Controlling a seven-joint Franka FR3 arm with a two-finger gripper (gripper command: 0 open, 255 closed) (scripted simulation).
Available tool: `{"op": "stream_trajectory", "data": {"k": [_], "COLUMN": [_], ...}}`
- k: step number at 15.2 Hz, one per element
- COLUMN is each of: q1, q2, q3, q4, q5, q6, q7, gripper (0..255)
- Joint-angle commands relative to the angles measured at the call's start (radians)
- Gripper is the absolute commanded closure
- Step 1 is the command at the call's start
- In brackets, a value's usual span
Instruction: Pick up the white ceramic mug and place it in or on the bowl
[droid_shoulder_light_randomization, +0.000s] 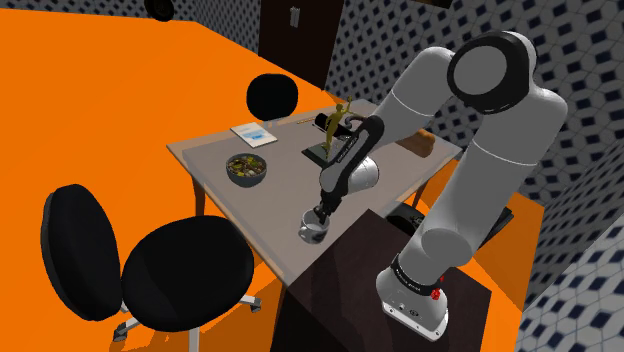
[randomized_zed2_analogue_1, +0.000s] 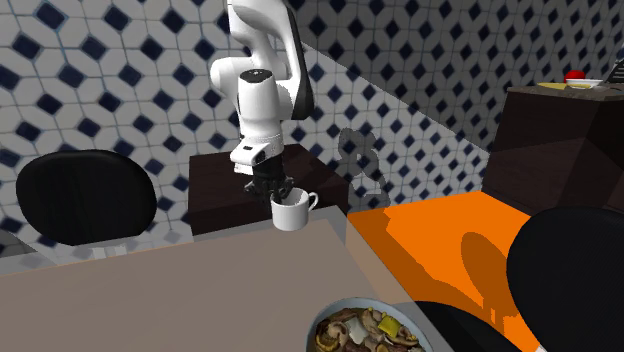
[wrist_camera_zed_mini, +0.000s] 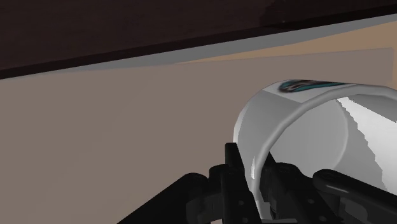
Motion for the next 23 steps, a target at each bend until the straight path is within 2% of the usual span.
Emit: {"op": "stream_trajectory", "data": {"k": [1,5,10,23], "q1": [0.005,-0.004,-0.022,-0.050], "q2": [-0.044,-0.130,-0.230,-0.453], "q3": [-0.013,-0.021,-0.017,0.002], "q4": [-0.008,-0.016,-0.018,0.016], "q5": [-0.044,-0.112,-0.164,-0.218], "q6": [-0.035,-0.109,-0.206,-0.461], "q7": [0.036,0.087,0.127,0.174], "gripper": [255,255,255,255]}}
